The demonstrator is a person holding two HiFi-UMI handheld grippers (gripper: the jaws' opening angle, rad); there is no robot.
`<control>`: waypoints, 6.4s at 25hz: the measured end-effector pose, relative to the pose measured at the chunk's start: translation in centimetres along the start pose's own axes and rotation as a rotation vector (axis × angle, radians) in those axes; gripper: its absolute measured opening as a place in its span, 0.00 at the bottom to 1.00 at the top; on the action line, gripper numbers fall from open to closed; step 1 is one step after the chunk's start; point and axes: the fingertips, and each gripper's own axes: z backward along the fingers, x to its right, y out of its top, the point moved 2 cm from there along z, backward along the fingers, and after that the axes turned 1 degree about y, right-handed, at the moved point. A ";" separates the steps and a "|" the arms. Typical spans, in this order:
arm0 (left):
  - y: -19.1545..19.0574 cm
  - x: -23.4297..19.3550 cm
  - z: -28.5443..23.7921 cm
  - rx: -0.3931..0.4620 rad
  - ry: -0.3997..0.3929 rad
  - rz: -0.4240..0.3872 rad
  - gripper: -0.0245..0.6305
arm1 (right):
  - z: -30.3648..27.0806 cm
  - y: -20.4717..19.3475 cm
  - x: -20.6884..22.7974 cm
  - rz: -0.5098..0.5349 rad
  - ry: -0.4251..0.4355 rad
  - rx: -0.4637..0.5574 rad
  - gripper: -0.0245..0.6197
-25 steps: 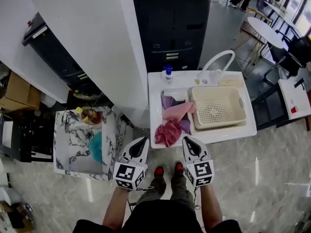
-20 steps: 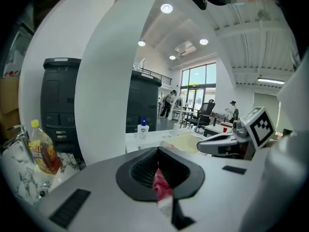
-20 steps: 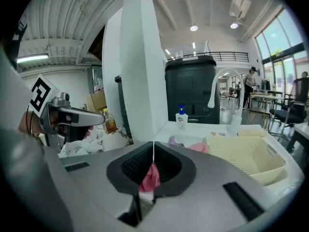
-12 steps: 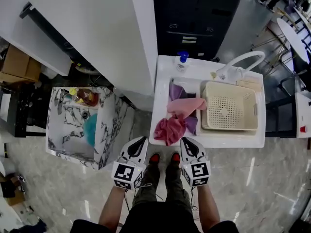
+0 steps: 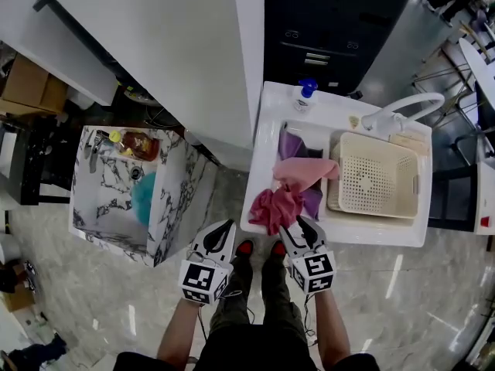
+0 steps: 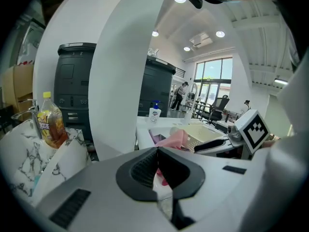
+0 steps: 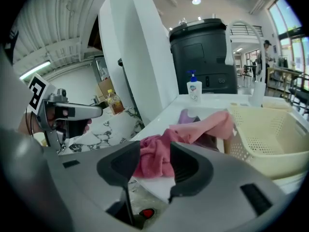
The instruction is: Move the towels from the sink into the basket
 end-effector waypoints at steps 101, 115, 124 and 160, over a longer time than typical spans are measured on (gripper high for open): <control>17.5 20.7 -14.5 0.166 -0.395 -0.249 0.05 | 19.7 10.8 22.4 -0.060 -0.544 0.308 0.14; 12.3 21.2 -21.8 0.027 -0.280 -0.178 0.05 | 12.9 5.0 28.4 -0.088 -0.359 0.128 0.14; 9.2 20.1 -23.9 -0.029 -0.207 -0.134 0.05 | 9.0 3.0 29.8 -0.076 -0.261 0.034 0.14; 10.0 20.5 -23.5 -0.014 -0.196 -0.119 0.05 | 8.3 5.1 30.9 -0.096 -0.242 0.072 0.38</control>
